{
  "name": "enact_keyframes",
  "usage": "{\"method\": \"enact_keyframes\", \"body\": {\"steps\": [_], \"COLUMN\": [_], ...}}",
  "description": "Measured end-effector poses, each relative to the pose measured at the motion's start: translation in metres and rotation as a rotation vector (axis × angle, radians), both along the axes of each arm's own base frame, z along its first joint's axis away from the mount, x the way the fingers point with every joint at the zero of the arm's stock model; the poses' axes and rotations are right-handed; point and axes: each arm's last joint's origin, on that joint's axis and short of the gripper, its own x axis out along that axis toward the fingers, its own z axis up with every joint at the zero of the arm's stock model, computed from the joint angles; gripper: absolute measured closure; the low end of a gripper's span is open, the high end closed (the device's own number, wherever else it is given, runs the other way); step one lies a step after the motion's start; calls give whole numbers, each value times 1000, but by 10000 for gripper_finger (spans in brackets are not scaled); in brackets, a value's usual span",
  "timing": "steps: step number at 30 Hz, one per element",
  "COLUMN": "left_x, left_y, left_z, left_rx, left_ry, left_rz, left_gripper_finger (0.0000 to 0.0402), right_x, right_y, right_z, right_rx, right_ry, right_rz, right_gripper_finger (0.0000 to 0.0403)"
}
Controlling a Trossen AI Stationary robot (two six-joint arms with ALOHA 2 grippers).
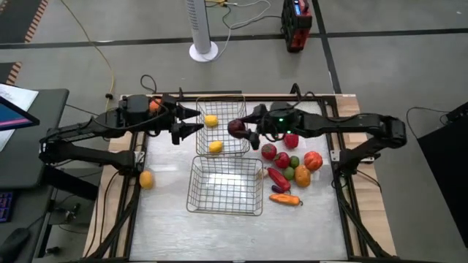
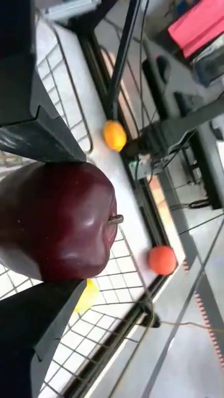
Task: Sort produce into baskets
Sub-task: Put the red apple into the top wire basket, then put the orange into the top wire basket
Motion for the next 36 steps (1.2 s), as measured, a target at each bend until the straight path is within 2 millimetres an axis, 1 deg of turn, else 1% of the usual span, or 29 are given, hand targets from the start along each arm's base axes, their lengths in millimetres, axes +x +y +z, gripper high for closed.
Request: {"method": "enact_keyframes", "body": {"steps": [4,8,10,12,15,16,19,21,24,27,31,36], "left_x": [-6,-12,-16,-18,-21,-23,-29,-33,-40,-42,-45,-49], "left_y": [-1,-1,-1,2,8,10,21,31,46,64,88,115], "left_z": [2,1,0,-4,-12,-15,-28,-37,-51,-66,-84,-106], "left_rx": [-16,-33,-39,-66,-124,-143,-212,-244,-262,-274,-285,-279], "left_ry": [-6,12,28,65,138,165,290,380,532,684,857,1071], "left_rz": [6,47,86,120,167,180,256,306,363,404,440,477], "left_gripper_finger": [59,59,59,59,59,59,59,59,59,59,59,59], "right_x": [15,26,29,29,25,24,12,3,-12,-28,-48,-66], "right_y": [-15,-31,-36,-39,-38,-38,-37,-35,-31,-26,-20,-8], "right_z": [-10,-13,-6,0,14,22,42,56,74,90,103,105], "right_rx": [55,83,77,57,-6,-29,-75,-112,-169,-198,-168,-112], "right_ry": [36,77,79,122,176,177,195,171,144,109,99,162], "right_rz": [-20,-28,-37,-24,9,14,17,-14,-56,-76,-90,-79], "right_gripper_finger": [66,21,9,13,21,22,23,23,23,23,23,23]}}
